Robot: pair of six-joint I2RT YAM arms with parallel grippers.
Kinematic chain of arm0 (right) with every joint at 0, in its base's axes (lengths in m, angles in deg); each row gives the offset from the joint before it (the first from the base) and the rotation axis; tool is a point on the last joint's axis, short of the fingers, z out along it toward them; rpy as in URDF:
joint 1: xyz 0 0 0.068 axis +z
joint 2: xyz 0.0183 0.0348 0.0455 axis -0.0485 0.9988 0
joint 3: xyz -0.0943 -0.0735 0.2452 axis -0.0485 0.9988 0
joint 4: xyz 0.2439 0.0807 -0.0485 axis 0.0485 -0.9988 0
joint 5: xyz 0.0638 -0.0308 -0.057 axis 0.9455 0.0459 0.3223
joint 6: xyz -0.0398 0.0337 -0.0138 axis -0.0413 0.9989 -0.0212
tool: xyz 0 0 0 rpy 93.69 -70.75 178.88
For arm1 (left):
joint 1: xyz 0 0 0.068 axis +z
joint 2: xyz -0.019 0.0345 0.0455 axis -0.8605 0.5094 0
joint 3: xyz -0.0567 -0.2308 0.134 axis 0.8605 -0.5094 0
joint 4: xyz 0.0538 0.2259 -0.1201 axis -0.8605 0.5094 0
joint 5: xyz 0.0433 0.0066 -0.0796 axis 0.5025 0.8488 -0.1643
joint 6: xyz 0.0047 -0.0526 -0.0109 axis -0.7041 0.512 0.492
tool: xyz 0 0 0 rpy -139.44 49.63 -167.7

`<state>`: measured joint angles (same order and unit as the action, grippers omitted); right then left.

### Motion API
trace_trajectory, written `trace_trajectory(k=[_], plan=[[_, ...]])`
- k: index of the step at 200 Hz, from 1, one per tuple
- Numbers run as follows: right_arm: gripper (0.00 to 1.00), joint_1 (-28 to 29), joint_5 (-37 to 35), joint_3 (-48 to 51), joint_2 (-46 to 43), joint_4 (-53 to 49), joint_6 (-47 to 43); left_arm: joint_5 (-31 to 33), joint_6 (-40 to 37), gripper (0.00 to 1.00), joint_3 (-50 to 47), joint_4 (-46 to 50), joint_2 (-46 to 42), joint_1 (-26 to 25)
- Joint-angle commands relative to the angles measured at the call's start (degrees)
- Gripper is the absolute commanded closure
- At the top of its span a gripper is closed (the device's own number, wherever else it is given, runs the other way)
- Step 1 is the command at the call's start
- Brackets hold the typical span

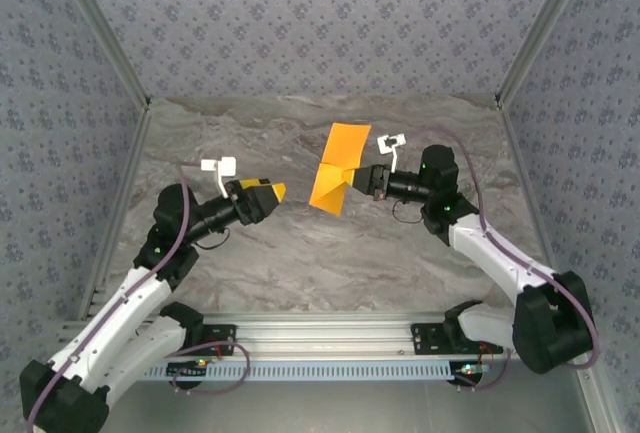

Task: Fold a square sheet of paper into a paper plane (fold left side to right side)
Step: Turn over the paper at the center of the table.

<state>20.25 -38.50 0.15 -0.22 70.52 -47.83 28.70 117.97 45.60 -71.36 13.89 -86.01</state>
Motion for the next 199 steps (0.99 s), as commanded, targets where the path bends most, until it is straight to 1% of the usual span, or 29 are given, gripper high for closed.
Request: trace_trajectory(k=[1, 38, 50, 62, 75, 128, 158, 179, 188, 199], plan=[[0.95, 3.24, 2.15, -5.33, -2.37, -5.05, -0.87, -3.46, 5.71, 0.02, 1.31, -6.28, 1.22, -0.94], [0.94, 9.99, 1.39, -11.58, -2.61, -9.31, -3.1, -4.01, 5.31, 0.02, 3.51, -10.49, 2.66, -5.95], [0.94, 11.37, 1.5, -12.83, -2.51, -9.9, -3.34, -3.74, 5.39, 0.02, 4.1, -11.21, 2.97, -7.3], [0.94, 12.32, 1.7, -13.59, -2.49, -9.88, -3.26, -3.35, 5.65, 0.04, 4.32, -12.97, 2.85, -8.18], [0.94, 12.59, 1.82, -13.98, -2.57, -9.77, -2.91, -3.05, 5.79, 0.11, 4.62, -14.03, 2.57, -9.1], [0.93, 12.6, 2.47, -12.5, -3.21, -6.31, -0.1, -2.46, 5.5, 0.52, 6.23, -14.54, 2.89, -11.35], [0.9, 12.44, 1.82, -11.83, -4.17, -6.41, -0.1, -2.03, 5.24, 0.7, 6.22, -14.23, 2.92, -11.71], [0.83, 12.17, 1.33, -11.69, -4.83, -8.14, -1.03, -1.59, 4.36, 0.83, 6.25, -12.81, 2.95, -11.9], [0.77, 12.06, 0.79, -11.76, -5.23, -10.31, -2.38, -1.14, 3.56, 0.88, 6.32, -11.35, 2.97, -12.03], [0.69, 11.91, -0.75, -11.86, -6.13, -14.38, -4.95, -0.24, 1.86, 0.92, 6.63, -8.74, 2.74, -12.41]])
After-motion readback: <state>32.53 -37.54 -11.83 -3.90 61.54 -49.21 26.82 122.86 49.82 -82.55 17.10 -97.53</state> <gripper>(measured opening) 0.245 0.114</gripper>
